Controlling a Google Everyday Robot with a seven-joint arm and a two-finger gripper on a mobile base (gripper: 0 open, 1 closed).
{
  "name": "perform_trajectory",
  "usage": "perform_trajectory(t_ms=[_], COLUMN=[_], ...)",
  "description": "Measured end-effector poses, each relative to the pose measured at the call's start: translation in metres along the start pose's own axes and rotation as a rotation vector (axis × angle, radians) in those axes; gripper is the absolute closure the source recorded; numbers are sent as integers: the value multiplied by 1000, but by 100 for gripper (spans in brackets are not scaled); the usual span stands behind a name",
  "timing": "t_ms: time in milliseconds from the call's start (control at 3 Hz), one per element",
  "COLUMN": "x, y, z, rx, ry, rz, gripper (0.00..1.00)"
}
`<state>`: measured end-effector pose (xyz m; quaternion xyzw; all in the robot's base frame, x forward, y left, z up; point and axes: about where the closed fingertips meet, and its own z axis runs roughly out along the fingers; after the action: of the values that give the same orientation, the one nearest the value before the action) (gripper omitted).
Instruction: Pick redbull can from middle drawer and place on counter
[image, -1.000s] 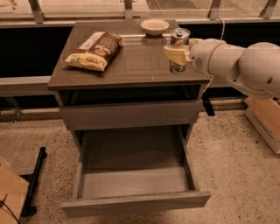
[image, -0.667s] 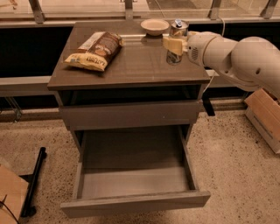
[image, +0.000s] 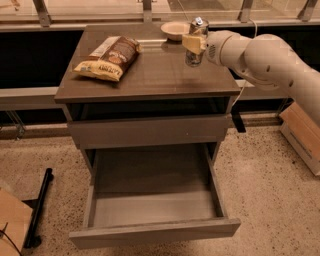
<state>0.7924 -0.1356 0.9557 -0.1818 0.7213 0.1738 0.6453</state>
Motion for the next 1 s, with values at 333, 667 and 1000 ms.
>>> perform_trajectory(t_ms=[333, 667, 1000], x=[21, 47, 66], y=[-17, -38, -48], z=[17, 21, 23], rx=[51, 100, 95], ry=[62, 82, 54], rz=[-4, -3, 32], gripper=[47, 24, 2])
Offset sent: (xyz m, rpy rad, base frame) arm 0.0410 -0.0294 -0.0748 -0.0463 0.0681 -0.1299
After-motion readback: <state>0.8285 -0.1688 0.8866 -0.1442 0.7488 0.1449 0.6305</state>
